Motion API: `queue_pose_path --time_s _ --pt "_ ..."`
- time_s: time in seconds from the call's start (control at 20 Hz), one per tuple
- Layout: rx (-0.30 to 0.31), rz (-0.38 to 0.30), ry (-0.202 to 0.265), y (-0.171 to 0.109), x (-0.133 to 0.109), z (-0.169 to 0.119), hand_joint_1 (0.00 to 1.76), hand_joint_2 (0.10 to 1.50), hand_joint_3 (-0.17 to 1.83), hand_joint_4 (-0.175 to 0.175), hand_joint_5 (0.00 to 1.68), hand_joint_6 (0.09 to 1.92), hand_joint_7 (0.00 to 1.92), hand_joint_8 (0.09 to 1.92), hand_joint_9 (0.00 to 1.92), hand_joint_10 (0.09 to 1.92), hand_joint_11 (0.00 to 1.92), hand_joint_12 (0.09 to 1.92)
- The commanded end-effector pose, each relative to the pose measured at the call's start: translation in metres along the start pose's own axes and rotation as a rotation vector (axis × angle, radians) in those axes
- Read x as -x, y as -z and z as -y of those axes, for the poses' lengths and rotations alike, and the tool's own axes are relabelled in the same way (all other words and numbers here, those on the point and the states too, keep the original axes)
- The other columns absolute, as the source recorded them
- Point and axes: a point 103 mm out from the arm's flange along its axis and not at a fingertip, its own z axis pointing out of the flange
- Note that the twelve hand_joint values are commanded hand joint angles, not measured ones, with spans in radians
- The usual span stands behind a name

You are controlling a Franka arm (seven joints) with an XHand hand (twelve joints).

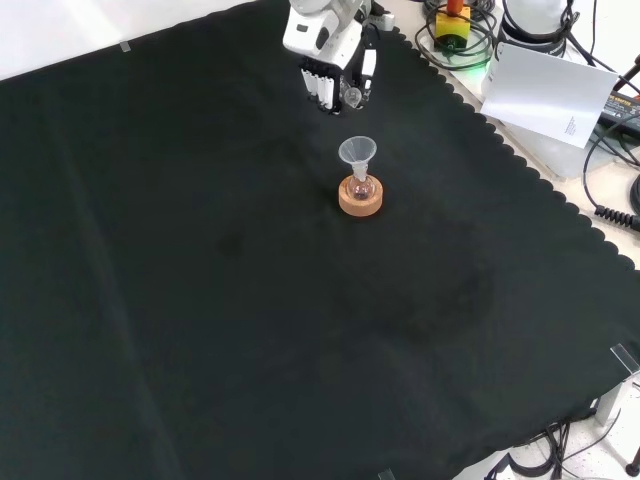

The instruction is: Pour the water from the graduated cylinder into the round-bottom flask.

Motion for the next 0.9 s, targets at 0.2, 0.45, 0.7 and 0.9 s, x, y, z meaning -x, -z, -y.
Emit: queue_pose_path --time_s 0.2,0.45,0.7,0.9 --pt "-0.131 0.079 -0.028 0.0056 -0.0057 -0.0059 1.26 1.1 0.0 -0.175 0.99 0.98 1.02 0.97 1.37 0.13 1.21 0.77" --pt "-0.183 0.129 -0.052 0.0089 -0.0074 -0.0092 1.26 1.1 0.0 -0.175 0.99 0.98 1.02 0.97 1.37 0.12 1.22 0.77" --pt "-0.23 0.165 -0.082 0.0083 -0.0049 -0.0092 1.26 1.1 0.0 -0.175 0.99 0.98 1.02 0.97 1.38 0.12 1.22 0.77" --pt "-0.247 0.178 -0.093 0.0111 -0.0044 -0.0085 1.26 1.1 0.0 -0.175 0.99 0.98 1.02 0.97 1.38 0.12 1.22 0.77"
